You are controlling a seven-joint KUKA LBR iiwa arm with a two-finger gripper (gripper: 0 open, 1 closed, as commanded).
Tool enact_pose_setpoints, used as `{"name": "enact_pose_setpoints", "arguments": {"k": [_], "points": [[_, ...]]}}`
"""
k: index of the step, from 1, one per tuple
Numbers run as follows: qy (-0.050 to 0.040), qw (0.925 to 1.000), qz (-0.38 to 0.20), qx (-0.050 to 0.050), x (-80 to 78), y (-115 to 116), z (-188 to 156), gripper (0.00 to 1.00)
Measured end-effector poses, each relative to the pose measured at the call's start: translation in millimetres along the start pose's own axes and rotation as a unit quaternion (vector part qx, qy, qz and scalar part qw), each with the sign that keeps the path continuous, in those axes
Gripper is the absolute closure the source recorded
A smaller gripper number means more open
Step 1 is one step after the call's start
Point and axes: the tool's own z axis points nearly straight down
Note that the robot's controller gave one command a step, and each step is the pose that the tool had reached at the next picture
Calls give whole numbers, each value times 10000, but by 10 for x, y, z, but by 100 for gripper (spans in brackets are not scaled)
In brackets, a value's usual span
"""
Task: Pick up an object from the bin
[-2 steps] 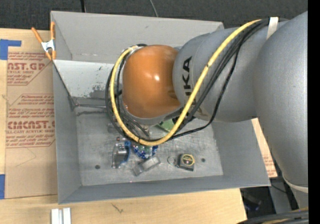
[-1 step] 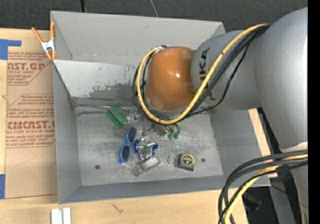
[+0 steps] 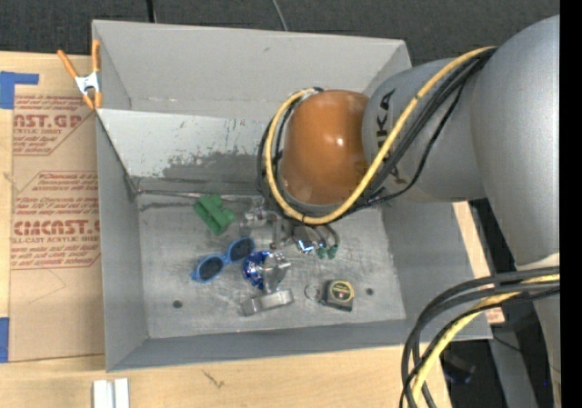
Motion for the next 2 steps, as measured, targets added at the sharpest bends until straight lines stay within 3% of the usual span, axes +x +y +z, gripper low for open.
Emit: {"name": "enact_pose_setpoints", "arguments": {"k": [1,2], "points": [[-1,9906,1371,-5,7,95,46,0],[-4,9709,2395,6,-352,207,330,0]]}}
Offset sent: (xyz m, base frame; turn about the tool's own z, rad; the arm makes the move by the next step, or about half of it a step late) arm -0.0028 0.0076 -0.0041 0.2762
